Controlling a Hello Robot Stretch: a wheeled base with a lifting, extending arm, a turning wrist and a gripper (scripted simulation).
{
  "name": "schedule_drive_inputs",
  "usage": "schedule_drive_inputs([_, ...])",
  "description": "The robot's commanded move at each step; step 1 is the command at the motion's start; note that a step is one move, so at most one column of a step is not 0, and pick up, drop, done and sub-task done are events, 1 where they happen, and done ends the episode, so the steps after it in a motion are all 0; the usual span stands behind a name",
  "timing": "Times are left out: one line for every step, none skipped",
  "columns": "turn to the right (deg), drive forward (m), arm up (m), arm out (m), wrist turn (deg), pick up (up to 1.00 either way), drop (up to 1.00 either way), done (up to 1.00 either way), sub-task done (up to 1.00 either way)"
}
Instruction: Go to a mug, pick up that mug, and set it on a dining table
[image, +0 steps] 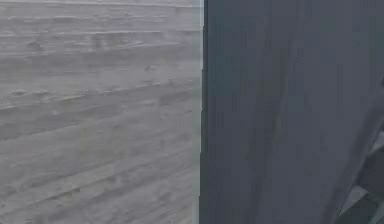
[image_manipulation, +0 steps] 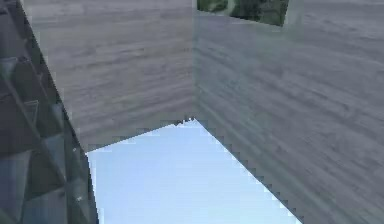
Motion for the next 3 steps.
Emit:
schedule_drive_inputs([-45.0,0.00,0.00,0.00,0.0,0.00,0.00,0.00,0.00])
schedule_drive_inputs([-45.0,0.00,0.00,0.00,0.0,0.00,0.00,0.00,0.00])
schedule_drive_inputs([-45.0,0.00,0.00,0.00,0.0,0.00,0.00,0.00,0.00])
